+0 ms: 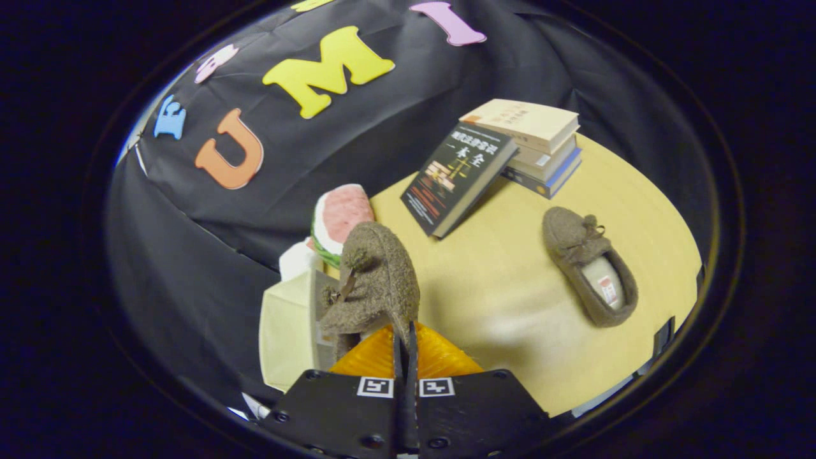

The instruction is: Open the storage box then place both shoes into the box .Put the left shoe in first, then the right shoe, with the right side of both shoes facing outward in a uniform manner.

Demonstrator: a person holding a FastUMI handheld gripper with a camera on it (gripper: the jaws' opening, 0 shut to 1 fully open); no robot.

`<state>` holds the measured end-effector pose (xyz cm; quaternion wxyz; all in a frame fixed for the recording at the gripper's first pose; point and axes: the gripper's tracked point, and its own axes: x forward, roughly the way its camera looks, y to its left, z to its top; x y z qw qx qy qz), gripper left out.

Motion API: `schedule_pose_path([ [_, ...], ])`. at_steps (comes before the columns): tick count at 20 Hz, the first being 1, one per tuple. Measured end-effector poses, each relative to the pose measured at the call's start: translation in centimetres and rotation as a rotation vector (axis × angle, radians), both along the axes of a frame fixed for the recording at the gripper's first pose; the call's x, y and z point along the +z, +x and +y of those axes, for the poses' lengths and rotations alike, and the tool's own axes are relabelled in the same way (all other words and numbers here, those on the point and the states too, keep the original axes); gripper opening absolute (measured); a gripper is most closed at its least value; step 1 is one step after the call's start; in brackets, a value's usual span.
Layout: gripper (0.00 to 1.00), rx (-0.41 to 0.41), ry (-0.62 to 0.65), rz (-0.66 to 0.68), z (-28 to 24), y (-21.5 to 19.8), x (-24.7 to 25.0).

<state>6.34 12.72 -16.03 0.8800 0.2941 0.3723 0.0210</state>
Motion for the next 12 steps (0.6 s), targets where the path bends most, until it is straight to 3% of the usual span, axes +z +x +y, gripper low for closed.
schedule_pose_path([
  [6,0.00,0.055,0.027,-0.113,10.6,2.2,5.6],
  [12,0.00,0.135,0.029,-0.072,20.8,2.9,2.6],
])
